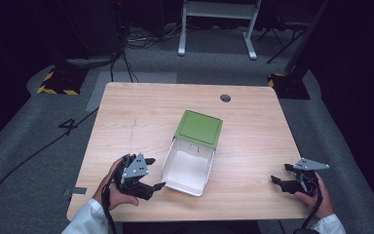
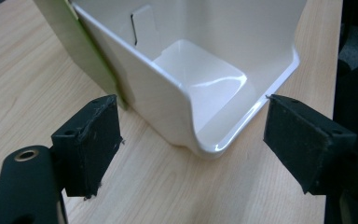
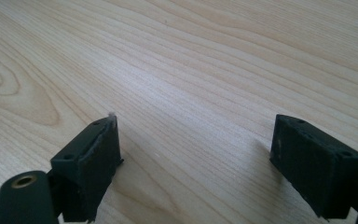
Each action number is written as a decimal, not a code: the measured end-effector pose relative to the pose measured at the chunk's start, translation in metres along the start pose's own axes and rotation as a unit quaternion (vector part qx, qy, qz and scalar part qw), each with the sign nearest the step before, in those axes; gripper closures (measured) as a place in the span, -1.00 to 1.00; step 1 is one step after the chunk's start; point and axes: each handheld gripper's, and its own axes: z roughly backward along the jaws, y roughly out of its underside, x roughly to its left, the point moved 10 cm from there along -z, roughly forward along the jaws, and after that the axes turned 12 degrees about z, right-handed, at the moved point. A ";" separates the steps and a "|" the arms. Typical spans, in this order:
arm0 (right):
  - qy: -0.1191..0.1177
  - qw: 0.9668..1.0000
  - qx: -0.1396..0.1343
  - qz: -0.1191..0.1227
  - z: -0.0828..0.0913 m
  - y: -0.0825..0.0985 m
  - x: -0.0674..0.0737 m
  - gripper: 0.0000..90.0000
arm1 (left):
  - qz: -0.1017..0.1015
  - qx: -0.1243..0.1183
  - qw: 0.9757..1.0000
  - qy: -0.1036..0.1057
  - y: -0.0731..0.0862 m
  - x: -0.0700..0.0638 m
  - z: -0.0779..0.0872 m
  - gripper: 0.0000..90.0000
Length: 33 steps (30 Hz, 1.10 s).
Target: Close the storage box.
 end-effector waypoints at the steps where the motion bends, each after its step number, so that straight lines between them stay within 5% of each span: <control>1: 0.000 1.000 0.000 0.000 0.000 0.000 0.000 -0.65 | -0.001 -0.004 1.000 0.006 -0.004 -0.004 0.001 -0.58; 8: 0.000 1.000 0.000 0.000 0.000 0.000 0.000 -0.65 | -0.016 -0.006 1.000 0.011 -0.016 -0.017 -0.002 -0.58; 19: 0.000 1.000 0.000 0.000 0.000 0.000 0.000 -0.65 | -0.051 0.006 0.997 0.064 -0.030 -0.051 -0.027 -0.58; 26: 0.000 1.000 0.000 0.000 0.000 0.000 0.000 -0.65 | -0.067 0.053 0.991 0.100 -0.014 -0.072 -0.061 -0.45; 33: 0.000 1.000 0.000 0.000 0.000 0.000 0.000 -0.65 | -0.056 0.091 0.989 0.101 0.005 -0.067 -0.083 -0.35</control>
